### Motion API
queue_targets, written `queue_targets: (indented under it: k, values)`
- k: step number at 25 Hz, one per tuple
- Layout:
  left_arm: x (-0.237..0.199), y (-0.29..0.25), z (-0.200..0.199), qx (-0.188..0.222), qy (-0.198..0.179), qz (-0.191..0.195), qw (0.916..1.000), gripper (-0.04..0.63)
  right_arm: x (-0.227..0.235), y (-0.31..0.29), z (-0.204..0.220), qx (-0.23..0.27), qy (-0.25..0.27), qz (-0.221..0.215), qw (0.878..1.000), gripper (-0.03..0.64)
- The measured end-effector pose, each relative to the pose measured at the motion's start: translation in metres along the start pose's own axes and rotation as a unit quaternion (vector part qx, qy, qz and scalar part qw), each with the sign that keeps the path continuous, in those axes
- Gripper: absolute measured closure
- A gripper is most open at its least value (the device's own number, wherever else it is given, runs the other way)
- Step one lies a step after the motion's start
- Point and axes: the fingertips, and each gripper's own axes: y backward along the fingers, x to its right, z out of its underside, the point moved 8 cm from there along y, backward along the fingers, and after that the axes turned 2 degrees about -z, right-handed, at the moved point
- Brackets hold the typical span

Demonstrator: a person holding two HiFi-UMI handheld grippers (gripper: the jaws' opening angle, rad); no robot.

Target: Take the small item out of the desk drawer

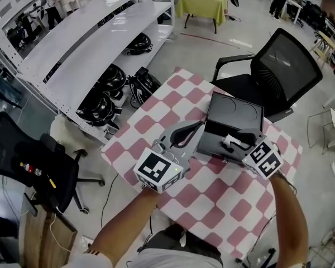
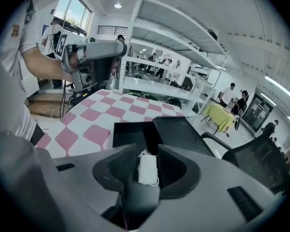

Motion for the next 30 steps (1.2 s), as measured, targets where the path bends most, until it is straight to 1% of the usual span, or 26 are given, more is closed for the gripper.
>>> queue_targets:
  k: [1, 4, 7, 15, 18, 22, 30]
  values:
    - [-0.001, -0.002, 0.004, -0.003, 0.001, -0.001, 1.0000, 0.581, 0.001, -0.006, 0.005, -0.009, -0.002, -0.007, 1.000, 0.499]
    - [-0.002, -0.007, 0.014, -0.013, 0.005, -0.001, 0.9999, 0.581, 0.002, -0.022, 0.017, -0.033, -0.009, -0.027, 0.999, 0.476]
    - [-0.003, -0.008, 0.022, -0.022, 0.006, 0.000, 0.9997, 0.581, 0.005, -0.036, 0.026, -0.053, -0.017, -0.036, 0.998, 0.448]
    - [-0.004, -0.013, 0.036, -0.031, 0.016, -0.012, 0.9993, 0.581, 0.011, -0.065, 0.045, -0.093, -0.034, -0.053, 0.994, 0.431]
    - [-0.003, -0.013, 0.040, -0.036, 0.015, -0.012, 0.9992, 0.581, 0.011, -0.073, 0.049, -0.098, -0.038, -0.060, 0.993, 0.428]
    - [-0.004, -0.010, 0.044, -0.040, 0.022, -0.023, 0.9987, 0.581, 0.012, -0.078, 0.048, -0.103, -0.038, -0.064, 0.992, 0.430]
    - [0.005, -0.008, 0.047, -0.046, 0.020, -0.031, 0.9983, 0.581, 0.013, -0.077, 0.049, -0.094, -0.033, -0.064, 0.993, 0.433]
